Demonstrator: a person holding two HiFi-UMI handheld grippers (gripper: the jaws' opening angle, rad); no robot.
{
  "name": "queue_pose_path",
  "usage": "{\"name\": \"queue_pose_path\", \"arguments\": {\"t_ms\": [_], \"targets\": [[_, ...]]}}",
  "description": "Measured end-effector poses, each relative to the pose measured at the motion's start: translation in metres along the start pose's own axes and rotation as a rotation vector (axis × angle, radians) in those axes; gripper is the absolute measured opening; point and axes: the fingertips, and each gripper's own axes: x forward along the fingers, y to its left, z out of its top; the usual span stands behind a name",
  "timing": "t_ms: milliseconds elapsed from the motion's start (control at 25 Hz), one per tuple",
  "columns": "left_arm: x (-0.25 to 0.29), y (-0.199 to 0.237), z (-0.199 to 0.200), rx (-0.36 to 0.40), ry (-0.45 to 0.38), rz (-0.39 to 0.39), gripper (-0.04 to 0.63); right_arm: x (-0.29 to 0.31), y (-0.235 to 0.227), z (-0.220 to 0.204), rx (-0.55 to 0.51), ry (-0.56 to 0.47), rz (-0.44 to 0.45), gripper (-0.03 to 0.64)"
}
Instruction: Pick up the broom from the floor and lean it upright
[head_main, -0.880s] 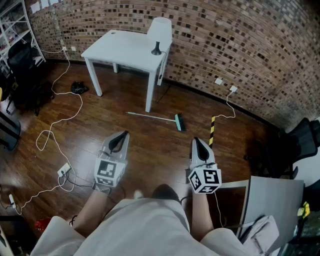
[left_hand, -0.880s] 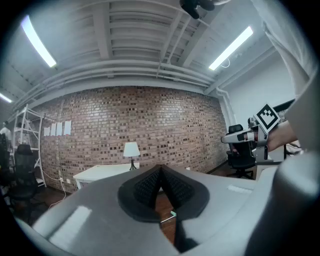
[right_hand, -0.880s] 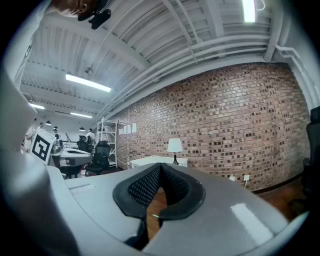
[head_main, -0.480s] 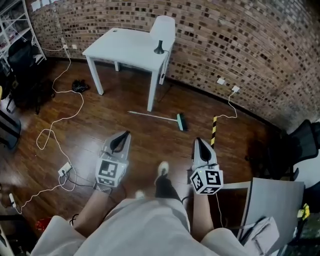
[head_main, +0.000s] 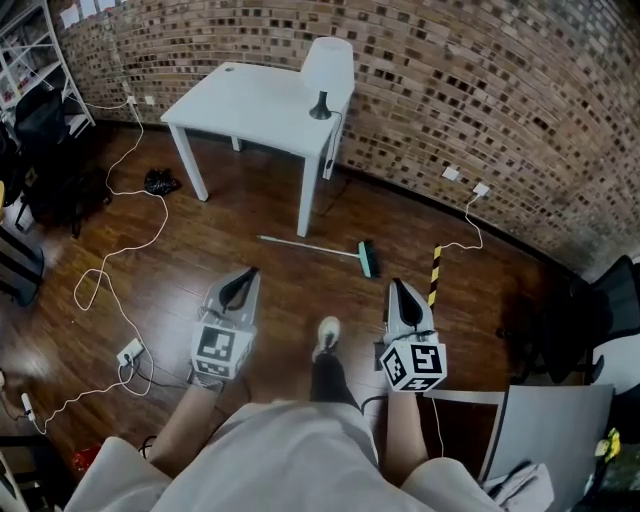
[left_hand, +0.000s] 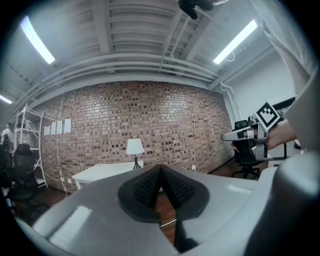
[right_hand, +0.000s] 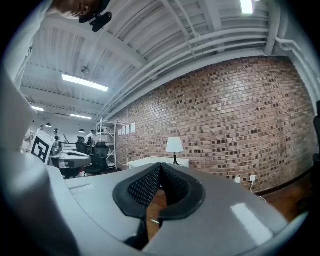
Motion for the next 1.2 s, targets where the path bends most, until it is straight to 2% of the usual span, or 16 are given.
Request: {"name": "queue_pose_path", "arguments": {"t_ms": [400, 680, 880, 1200], "targets": [[0.129, 0.017, 0.007, 0.001, 0.008, 0.007, 0.000, 0.118, -0.070, 0.006, -0.012, 0.039, 0.067, 0.014], [0.210, 0.022, 0.008, -0.017, 0.049, 0.027, 0.002, 0.189, -0.132, 0.020, -0.017, 0.055, 0.102, 0.014], [0.250, 0.033, 0.009, -0.019, 0.056, 0.072, 0.002, 0.229, -0.160, 0.026, -0.048, 0.070, 0.145, 0.014], [0.287, 0.057, -0.008, -0.023, 0.080, 0.101, 0.002, 0.274, -0.177, 0.021, -0.039, 0.082, 0.147, 0.014]]}}
